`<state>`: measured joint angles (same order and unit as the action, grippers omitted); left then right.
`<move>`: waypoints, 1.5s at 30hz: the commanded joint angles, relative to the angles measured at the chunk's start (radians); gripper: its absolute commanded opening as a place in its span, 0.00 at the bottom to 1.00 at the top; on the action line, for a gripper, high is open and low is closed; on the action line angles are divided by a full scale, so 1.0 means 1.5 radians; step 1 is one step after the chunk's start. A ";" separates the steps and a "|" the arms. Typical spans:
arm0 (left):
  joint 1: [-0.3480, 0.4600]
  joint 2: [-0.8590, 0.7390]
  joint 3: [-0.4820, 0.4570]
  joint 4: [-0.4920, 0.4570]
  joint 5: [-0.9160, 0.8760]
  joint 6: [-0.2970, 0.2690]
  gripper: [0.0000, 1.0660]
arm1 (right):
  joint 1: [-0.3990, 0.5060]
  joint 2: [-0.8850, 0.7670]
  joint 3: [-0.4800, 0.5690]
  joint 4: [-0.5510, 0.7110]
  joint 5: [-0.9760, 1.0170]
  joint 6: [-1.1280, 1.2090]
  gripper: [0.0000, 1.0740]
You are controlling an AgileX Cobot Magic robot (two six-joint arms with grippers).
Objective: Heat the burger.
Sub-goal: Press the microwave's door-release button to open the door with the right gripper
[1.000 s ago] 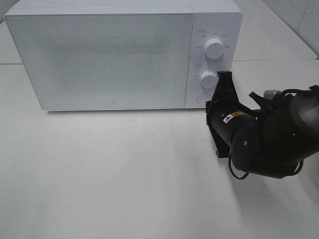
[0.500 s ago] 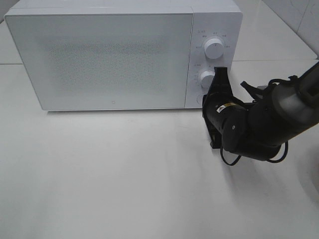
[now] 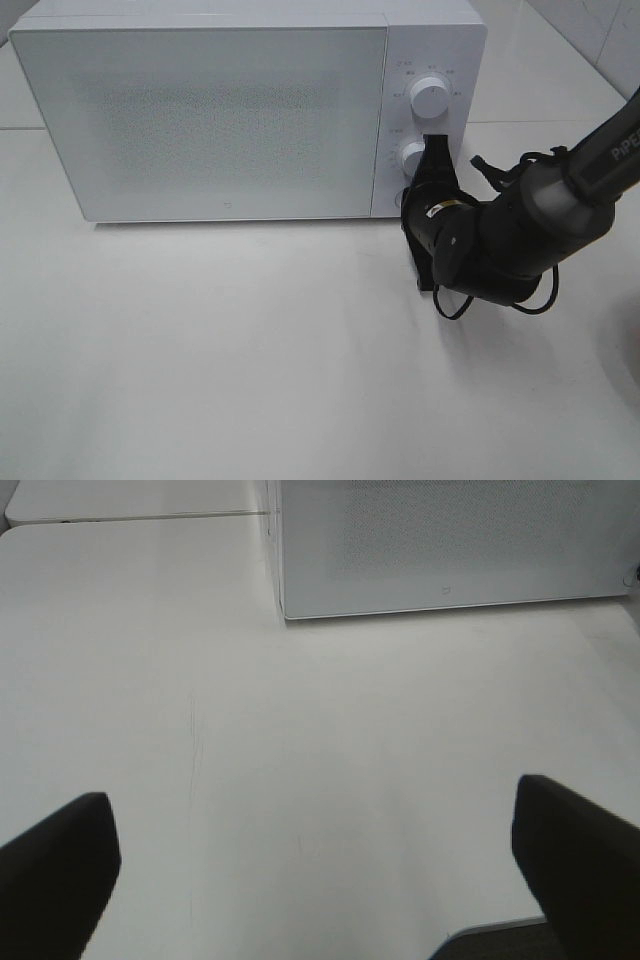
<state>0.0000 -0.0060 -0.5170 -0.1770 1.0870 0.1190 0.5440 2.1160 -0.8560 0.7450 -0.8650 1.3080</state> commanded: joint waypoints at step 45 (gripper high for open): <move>-0.001 -0.011 0.000 -0.003 -0.009 0.001 0.94 | -0.004 0.028 -0.145 0.039 -0.115 -0.072 0.00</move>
<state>0.0000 -0.0060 -0.5170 -0.1770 1.0870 0.1190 0.5710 2.1780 -0.9870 0.9300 -0.8490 1.2210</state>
